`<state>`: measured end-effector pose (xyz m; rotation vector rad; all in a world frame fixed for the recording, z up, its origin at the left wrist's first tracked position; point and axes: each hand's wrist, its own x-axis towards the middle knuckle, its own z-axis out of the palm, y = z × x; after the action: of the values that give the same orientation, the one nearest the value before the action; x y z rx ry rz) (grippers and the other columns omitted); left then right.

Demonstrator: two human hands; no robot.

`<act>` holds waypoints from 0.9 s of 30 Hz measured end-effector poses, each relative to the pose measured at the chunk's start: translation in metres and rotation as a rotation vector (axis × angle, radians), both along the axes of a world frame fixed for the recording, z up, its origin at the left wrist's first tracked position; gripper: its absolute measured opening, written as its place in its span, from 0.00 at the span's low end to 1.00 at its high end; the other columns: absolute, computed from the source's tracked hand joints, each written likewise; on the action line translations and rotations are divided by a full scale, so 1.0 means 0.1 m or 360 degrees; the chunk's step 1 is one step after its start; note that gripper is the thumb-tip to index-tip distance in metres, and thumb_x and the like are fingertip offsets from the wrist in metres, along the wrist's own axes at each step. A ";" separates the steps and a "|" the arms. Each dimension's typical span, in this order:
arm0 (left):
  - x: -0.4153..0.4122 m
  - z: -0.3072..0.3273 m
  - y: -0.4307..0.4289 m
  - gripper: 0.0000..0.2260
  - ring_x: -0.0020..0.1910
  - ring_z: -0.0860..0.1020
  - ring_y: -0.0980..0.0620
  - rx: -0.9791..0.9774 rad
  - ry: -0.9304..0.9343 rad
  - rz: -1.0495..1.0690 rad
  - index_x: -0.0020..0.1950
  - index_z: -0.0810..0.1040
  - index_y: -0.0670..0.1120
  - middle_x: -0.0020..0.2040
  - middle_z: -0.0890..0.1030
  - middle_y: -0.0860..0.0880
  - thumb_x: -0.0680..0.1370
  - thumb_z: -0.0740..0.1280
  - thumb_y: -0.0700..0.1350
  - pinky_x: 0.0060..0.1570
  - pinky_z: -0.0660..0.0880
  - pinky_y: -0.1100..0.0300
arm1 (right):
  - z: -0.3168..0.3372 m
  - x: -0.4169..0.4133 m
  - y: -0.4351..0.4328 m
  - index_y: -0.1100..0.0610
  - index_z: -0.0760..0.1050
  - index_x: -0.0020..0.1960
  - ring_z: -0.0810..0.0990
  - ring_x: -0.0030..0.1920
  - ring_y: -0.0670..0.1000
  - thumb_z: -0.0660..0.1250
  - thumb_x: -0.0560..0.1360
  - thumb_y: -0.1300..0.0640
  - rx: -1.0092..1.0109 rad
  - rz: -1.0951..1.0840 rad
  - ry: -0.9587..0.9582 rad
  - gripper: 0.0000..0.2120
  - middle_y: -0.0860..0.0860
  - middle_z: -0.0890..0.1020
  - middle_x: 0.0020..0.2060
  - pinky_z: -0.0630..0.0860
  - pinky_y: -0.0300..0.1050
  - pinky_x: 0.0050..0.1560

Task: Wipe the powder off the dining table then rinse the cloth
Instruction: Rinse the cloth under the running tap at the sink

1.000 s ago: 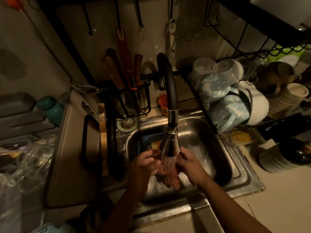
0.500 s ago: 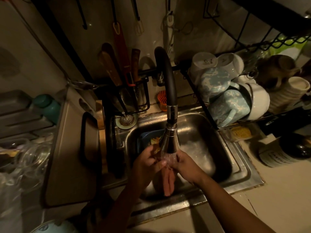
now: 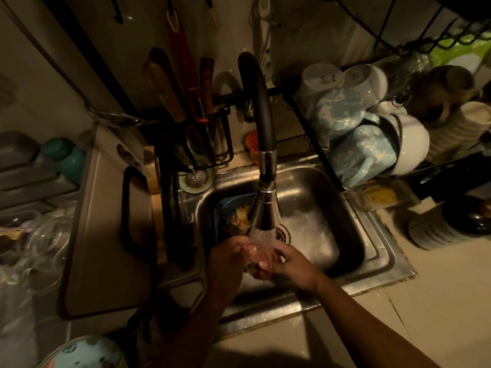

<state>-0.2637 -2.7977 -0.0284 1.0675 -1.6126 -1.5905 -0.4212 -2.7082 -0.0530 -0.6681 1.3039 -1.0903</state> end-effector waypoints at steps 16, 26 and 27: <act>0.08 -0.28 -0.12 0.07 0.42 0.82 0.56 -0.0284 -0.0448 -0.0232 0.46 0.78 0.59 0.42 0.84 0.52 0.72 0.66 0.59 0.45 0.78 0.60 | -0.06 -0.06 -0.13 0.64 0.73 0.62 0.82 0.50 0.56 0.61 0.79 0.71 0.0053 -0.0377 -0.0343 0.13 0.64 0.81 0.53 0.80 0.53 0.53; -0.17 -0.15 0.04 0.10 0.44 0.85 0.50 0.0364 -0.0199 -0.0018 0.53 0.78 0.45 0.46 0.85 0.47 0.74 0.74 0.41 0.41 0.82 0.56 | 0.08 -0.06 -0.16 0.58 0.79 0.50 0.77 0.46 0.59 0.66 0.77 0.53 -0.0054 -0.0482 -0.0402 0.09 0.62 0.79 0.45 0.75 0.58 0.54; -0.17 -0.16 0.04 0.08 0.43 0.85 0.50 0.0333 -0.0249 -0.0002 0.51 0.79 0.46 0.45 0.85 0.47 0.74 0.74 0.42 0.41 0.82 0.55 | 0.07 -0.04 -0.16 0.56 0.79 0.50 0.77 0.46 0.59 0.67 0.77 0.52 -0.0059 -0.0508 -0.0386 0.08 0.62 0.79 0.45 0.76 0.55 0.51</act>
<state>-0.2807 -2.7940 -0.0440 1.3293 -1.5710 -1.7435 -0.4255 -2.7244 -0.0457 -0.3463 1.2056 -1.4105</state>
